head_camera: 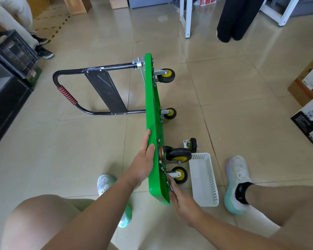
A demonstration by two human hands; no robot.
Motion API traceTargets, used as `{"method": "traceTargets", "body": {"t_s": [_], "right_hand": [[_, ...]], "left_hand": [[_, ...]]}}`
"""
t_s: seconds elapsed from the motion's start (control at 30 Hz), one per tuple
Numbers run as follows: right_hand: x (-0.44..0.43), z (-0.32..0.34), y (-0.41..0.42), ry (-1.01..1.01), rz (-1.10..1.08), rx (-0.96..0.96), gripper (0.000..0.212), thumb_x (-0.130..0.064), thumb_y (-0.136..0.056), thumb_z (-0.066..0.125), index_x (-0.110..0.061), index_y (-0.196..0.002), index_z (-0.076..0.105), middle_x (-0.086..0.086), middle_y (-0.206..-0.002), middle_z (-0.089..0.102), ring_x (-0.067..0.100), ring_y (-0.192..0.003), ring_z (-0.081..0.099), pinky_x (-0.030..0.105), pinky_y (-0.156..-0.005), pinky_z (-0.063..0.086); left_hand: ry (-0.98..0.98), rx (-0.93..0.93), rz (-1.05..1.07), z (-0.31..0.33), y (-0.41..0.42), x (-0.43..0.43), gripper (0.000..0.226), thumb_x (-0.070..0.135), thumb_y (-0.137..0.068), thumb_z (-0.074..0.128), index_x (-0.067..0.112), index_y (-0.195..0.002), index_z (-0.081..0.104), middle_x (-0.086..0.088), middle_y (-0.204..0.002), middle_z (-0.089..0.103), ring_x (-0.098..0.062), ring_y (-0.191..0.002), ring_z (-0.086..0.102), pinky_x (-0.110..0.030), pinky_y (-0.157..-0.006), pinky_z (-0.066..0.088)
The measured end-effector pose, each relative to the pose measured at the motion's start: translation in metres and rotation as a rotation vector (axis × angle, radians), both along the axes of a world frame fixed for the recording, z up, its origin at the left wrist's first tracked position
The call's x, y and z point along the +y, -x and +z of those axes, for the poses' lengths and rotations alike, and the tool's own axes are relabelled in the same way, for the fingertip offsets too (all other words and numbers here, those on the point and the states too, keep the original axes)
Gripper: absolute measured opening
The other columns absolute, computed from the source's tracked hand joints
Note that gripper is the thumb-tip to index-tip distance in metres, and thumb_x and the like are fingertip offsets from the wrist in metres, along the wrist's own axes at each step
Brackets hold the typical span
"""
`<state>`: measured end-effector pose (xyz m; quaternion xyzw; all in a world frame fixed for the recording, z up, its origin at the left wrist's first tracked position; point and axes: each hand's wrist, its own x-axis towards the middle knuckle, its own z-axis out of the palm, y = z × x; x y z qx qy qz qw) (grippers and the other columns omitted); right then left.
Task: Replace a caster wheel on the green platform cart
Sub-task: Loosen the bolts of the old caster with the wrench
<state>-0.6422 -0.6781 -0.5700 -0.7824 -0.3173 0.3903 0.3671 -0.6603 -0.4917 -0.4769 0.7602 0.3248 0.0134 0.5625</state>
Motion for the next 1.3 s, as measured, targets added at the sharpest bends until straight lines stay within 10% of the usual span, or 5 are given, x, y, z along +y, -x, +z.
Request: {"method": "traceTargets", "body": {"t_s": [0.17,0.6,0.93,1.1,1.3], "right_hand": [[-0.014,0.02,-0.003,0.011,-0.051,0.071,0.057,-0.025,-0.109,0.035,-0.056,-0.149,0.011,-0.007,-0.136,0.053,-0.015,-0.096,0.05,-0.002,-0.084,0.033],[0.006,0.061,0.003,-0.039,-0.085,0.307,0.038,-0.026,-0.111,0.025,-0.043,-0.142,0.04,-0.005,-0.061,0.031,0.005,-0.038,0.028,0.019,-0.041,0.03],[0.024,0.069,-0.002,-0.061,-0.311,0.791,0.037,-0.023,-0.108,0.026,-0.037,-0.126,0.056,-0.004,-0.064,0.028,0.01,-0.049,0.017,0.024,-0.047,0.017],[0.011,0.042,0.005,0.036,-0.143,0.359,0.048,-0.036,-0.107,0.03,-0.063,-0.145,0.021,-0.014,-0.113,0.063,0.006,-0.093,0.061,0.026,-0.086,0.051],[-0.004,0.022,0.001,0.024,-0.039,0.142,0.058,-0.035,-0.108,0.031,-0.074,-0.139,0.002,-0.016,-0.154,0.041,0.007,-0.132,0.046,0.026,-0.114,0.035]], "left_hand": [[0.012,-0.002,0.014,0.001,0.0,-0.002,0.053,0.036,-0.114,0.026,0.056,-0.159,0.007,0.014,-0.15,0.038,-0.012,-0.127,0.047,-0.027,-0.107,0.033],[0.057,-0.005,0.024,0.009,0.004,-0.01,0.058,0.027,-0.113,0.027,0.053,-0.161,0.006,0.014,-0.145,0.041,0.014,-0.105,0.048,-0.025,-0.097,0.033],[0.045,-0.008,0.023,0.003,0.006,-0.007,0.057,0.032,-0.113,0.028,0.06,-0.157,0.005,0.01,-0.152,0.042,-0.008,-0.122,0.054,-0.034,-0.105,0.04],[0.038,-0.014,0.021,0.002,0.005,-0.006,0.058,0.026,-0.113,0.028,0.052,-0.16,0.007,0.015,-0.144,0.043,0.017,-0.103,0.049,-0.008,-0.082,0.037],[0.039,-0.022,0.018,0.001,0.004,-0.006,0.058,0.028,-0.113,0.028,0.053,-0.16,0.006,0.011,-0.145,0.045,0.012,-0.104,0.053,-0.012,-0.083,0.041]]}}
